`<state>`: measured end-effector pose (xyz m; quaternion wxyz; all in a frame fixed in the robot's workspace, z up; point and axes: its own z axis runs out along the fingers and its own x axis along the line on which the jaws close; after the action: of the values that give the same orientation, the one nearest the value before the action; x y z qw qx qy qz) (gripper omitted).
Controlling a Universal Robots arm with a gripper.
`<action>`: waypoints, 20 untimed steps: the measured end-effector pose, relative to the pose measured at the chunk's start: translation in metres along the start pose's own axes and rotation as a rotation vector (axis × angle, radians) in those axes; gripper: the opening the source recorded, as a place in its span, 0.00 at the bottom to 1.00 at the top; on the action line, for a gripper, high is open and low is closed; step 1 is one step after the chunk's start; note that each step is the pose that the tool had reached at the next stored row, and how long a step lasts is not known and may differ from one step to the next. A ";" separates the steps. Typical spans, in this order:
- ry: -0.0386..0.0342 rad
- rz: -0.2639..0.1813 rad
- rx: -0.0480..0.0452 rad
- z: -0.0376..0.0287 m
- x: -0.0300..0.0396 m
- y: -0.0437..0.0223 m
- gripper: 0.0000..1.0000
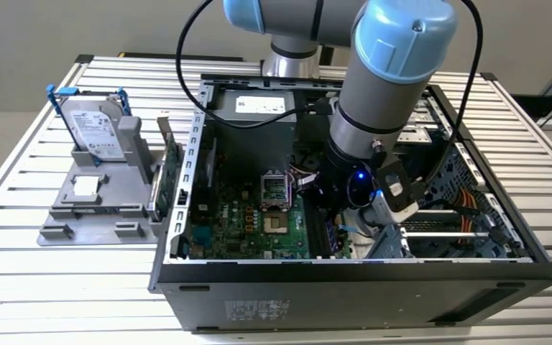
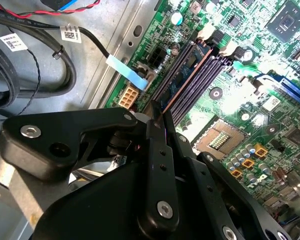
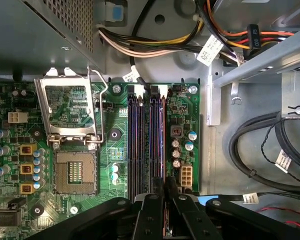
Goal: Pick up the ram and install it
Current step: 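Insert the ram into the slot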
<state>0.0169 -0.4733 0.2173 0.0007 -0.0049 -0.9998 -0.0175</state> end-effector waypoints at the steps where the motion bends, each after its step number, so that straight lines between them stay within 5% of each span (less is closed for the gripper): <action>1: 0.0000 0.000 0.0000 0.0000 0.0000 0.0000 0.00; 2: 0.0000 0.000 0.0000 0.0000 0.0000 0.0000 0.00; 3: -0.0001 0.000 -0.0004 0.0002 0.0000 0.0000 1.00; 20: -0.0001 0.000 0.0049 -0.0059 0.0000 0.0002 1.00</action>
<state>0.0169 -0.4733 0.2232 0.0007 -0.0049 -0.9999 -0.0151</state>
